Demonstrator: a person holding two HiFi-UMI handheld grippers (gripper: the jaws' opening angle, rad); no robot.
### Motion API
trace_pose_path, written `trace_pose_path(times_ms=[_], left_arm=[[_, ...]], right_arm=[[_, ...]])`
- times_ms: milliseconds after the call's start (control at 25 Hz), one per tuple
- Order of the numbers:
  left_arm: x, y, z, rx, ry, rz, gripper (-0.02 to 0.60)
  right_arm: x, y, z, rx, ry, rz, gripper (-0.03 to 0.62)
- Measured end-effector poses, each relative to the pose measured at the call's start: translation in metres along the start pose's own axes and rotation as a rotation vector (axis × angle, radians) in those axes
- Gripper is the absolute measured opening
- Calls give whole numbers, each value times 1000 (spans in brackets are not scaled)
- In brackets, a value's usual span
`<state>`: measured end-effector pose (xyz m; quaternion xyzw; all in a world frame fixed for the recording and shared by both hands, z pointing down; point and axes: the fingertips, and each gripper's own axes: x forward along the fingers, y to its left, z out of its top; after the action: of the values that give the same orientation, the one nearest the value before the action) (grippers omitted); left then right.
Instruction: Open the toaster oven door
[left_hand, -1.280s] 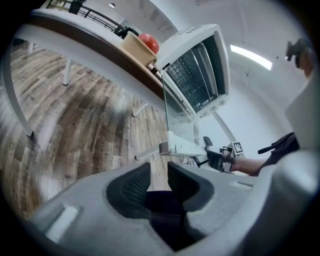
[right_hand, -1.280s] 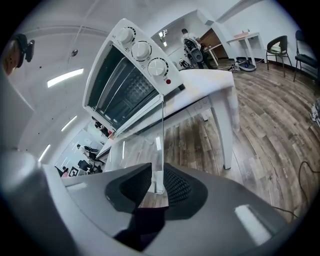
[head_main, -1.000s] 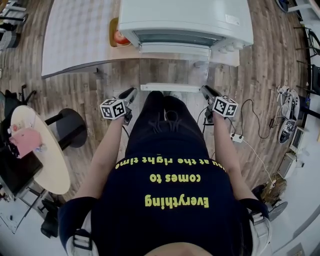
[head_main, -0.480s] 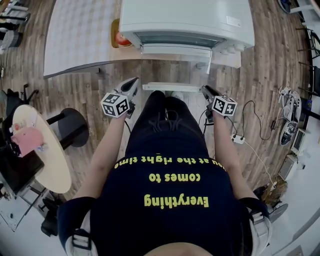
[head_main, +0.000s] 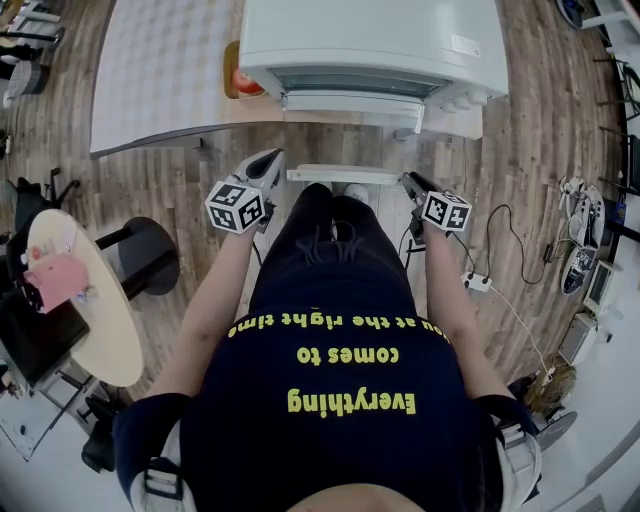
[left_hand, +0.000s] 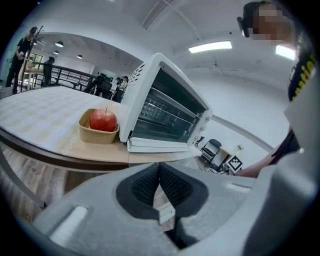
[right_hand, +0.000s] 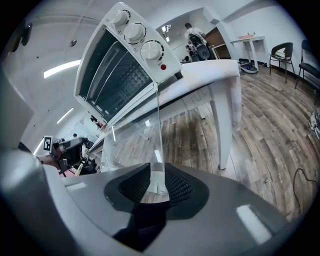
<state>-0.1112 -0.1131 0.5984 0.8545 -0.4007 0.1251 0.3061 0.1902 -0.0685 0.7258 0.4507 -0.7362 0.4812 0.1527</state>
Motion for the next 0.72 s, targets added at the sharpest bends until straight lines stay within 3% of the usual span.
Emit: trace_pose_path(times_ms=[280, 480, 720], left_arm=[[4, -14, 20, 122, -18, -5, 2], [4, -22, 40, 160, -68, 4, 2], [2, -33, 69, 208, -138, 13, 2]], right_arm=[[-10, -1, 21, -29, -75, -42, 114], [-27, 7, 56, -135, -137, -94, 112], [-56, 47, 107, -226, -283, -84, 67]])
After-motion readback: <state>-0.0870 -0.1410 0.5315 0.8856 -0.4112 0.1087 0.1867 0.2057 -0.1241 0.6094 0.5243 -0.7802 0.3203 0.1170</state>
